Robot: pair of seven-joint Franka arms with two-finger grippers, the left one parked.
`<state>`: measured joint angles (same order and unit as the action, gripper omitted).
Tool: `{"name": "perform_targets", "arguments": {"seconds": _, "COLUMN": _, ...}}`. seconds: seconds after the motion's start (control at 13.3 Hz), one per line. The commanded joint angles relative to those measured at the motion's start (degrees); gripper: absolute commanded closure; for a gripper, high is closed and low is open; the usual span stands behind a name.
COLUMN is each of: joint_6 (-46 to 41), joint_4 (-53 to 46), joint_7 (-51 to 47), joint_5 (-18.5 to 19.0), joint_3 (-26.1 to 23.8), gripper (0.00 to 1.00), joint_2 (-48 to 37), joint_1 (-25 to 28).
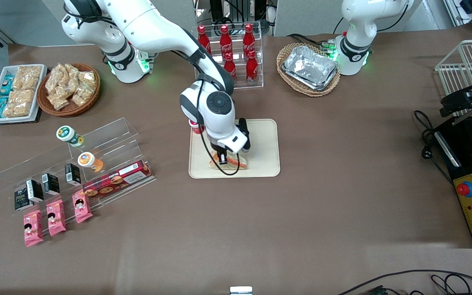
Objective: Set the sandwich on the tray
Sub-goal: 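Carry the held sandwich over the cream tray, then lower the sandwich onto the tray and open the right gripper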
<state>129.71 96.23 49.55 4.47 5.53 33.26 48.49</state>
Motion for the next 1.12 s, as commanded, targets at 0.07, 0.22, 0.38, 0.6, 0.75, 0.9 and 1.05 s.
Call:
{"name": "perform_targets", "arguments": {"seconds": 0.07, "joint_6": 3.3, "joint_4": 0.3, "joint_7": -0.2, "joint_5": 2.4, "joint_3": 0.4, "gripper": 0.50, "joint_2": 1.5, "joint_1": 0.9}}
{"name": "perform_targets", "arguments": {"seconds": 0.22, "joint_6": 4.0, "joint_4": 0.3, "joint_7": -0.9, "joint_5": 1.9, "joint_3": 0.4, "gripper": 0.24, "joint_2": 1.9, "joint_1": 0.9}}
{"name": "perform_targets", "arguments": {"seconds": 0.38, "joint_6": 4.0, "joint_4": 0.3, "joint_7": -1.0, "joint_5": 1.6, "joint_3": 0.4, "gripper": 0.10, "joint_2": 1.8, "joint_1": 0.5}}
{"name": "perform_targets", "arguments": {"seconds": 0.6, "joint_6": 3.4, "joint_4": 0.1, "joint_7": -1.0, "joint_5": 1.2, "joint_3": 0.4, "gripper": 0.00, "joint_2": 0.9, "joint_1": -0.2}}
{"name": "perform_targets", "arguments": {"seconds": 0.75, "joint_6": 0.1, "joint_4": -0.2, "joint_7": -1.5, "joint_5": -4.0, "joint_3": 0.9, "gripper": 0.00, "joint_2": -1.9, "joint_1": -1.5}}
{"name": "perform_targets", "arguments": {"seconds": 0.9, "joint_6": -3.6, "joint_4": -0.7, "joint_7": -1.7, "joint_5": -5.1, "joint_3": 1.0, "gripper": 0.00, "joint_2": -5.9, "joint_1": -3.9}}
{"name": "perform_targets", "arguments": {"seconds": 1.05, "joint_6": -7.1, "joint_4": -0.6, "joint_7": -1.7, "joint_5": -7.1, "joint_3": 1.0, "gripper": 0.00, "joint_2": -10.0, "joint_1": -7.4}}
